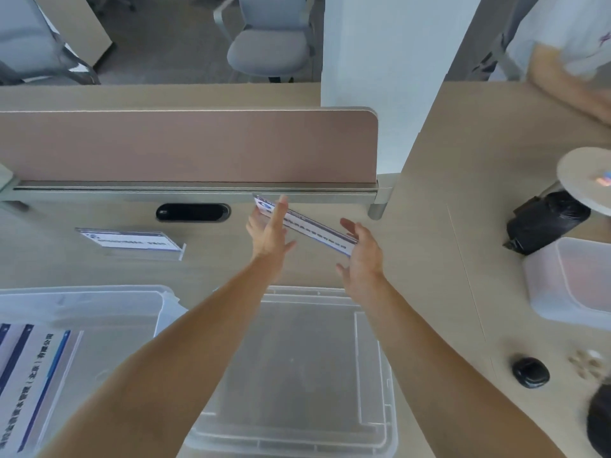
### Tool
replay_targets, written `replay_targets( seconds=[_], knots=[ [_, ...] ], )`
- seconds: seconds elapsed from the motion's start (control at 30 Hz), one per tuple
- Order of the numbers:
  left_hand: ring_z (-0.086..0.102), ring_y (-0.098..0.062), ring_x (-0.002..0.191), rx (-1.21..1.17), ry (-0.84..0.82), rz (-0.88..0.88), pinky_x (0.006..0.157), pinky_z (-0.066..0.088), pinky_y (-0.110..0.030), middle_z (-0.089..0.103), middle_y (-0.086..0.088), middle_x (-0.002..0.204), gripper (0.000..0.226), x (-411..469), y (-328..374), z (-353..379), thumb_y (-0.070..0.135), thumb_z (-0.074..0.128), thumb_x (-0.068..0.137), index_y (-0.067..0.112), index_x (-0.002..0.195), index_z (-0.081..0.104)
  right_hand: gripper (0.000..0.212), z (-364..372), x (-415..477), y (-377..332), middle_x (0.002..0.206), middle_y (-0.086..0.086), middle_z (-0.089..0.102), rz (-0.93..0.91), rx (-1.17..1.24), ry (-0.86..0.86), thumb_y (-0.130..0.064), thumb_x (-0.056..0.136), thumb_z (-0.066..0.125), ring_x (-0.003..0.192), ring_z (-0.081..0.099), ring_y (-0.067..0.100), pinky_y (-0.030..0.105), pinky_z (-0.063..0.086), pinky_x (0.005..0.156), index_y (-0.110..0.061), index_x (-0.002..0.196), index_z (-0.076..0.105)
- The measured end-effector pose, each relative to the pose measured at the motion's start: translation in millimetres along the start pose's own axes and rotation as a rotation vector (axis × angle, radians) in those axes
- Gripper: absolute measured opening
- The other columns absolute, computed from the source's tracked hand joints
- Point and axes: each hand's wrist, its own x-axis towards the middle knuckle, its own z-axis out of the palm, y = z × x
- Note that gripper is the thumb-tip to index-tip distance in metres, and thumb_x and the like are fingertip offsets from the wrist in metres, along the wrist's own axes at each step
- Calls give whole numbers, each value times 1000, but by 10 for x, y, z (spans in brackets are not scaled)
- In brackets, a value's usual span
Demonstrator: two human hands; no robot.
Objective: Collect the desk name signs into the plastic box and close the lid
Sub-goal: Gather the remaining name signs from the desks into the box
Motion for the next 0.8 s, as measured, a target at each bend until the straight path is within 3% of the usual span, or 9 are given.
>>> replay_targets(
  seconds=[0.07, 0.23, 0.33, 0.43, 0.57, 0.63, 0.73, 0.8],
  knots=[
    [46, -28, 124, 32, -15, 68, 84, 52, -47, 28, 3, 146, 104, -98, 112, -53, 71, 69, 54, 36, 144, 30, 32, 55, -191, 19, 128, -1, 56, 1, 2, -46, -40, 98, 44, 121, 49, 20, 50, 41, 104, -34, 94, 75],
    [51, -26, 122, 109, -23, 100, 71, 52, -37, 39, 4, 140, 101, -274, 390, -327, 71, 68, 53, 34, 141, 34, 37, 258, -665, 72, 122, 1, 61, -18, -44, -93, -43, 99, 44, 117, 51, 22, 51, 44, 103, -35, 84, 76],
    [56, -23, 109, 125, -43, 92, 77, 55, -41, 52, 7, 115, 74, -404, 487, -538, 61, 68, 72, 28, 132, 39, 36, 354, -899, 79, 123, -1, 62, -41, -51, -79, -44, 96, 44, 119, 51, 23, 52, 43, 100, -35, 87, 78],
    [57, -19, 96, 105, -43, 71, 83, 53, -45, 51, 9, 98, 47, -540, 586, -743, 52, 63, 85, 28, 119, 41, 37, 454, -1111, 97, 123, -3, 64, -45, -120, -122, -53, 95, 44, 119, 53, 22, 50, 40, 101, -36, 92, 77],
    [57, -16, 85, 172, -70, 129, 77, 51, -42, 54, 5, 92, 41, -671, 881, -1056, 46, 61, 87, 25, 119, 48, 60, 572, -1380, 97, 134, -7, 59, -63, -466, -271, -76, 82, 38, 124, 51, 18, 42, 29, 111, -38, 118, 67],
    [57, -17, 84, 259, -140, 168, 75, 50, -42, 55, 4, 92, 38, -739, 1055, -1229, 44, 62, 86, 25, 117, 50, 65, 655, -1569, -16, 135, -6, 56, -119, -681, -268, -75, 87, 36, 118, 54, 17, 40, 34, 105, -30, 128, 60],
    [59, -23, 85, 373, -252, 149, 76, 50, -41, 58, 2, 95, 27, -853, 1320, -1475, 50, 65, 82, 34, 101, 55, 57, 839, -1866, -236, 119, 5, 66, -280, -924, -281, -65, 93, 40, 102, 64, 22, 41, 48, 87, -21, 122, 63],
    [63, -32, 88, 419, -303, 126, 72, 51, -39, 63, -6, 104, 39, -924, 1442, -1652, 58, 69, 68, 38, 100, 60, 51, 992, -2034, -344, 112, 10, 67, -472, -1053, -284, -58, 92, 45, 93, 67, 23, 41, 52, 81, -17, 114, 64]
  ],
)
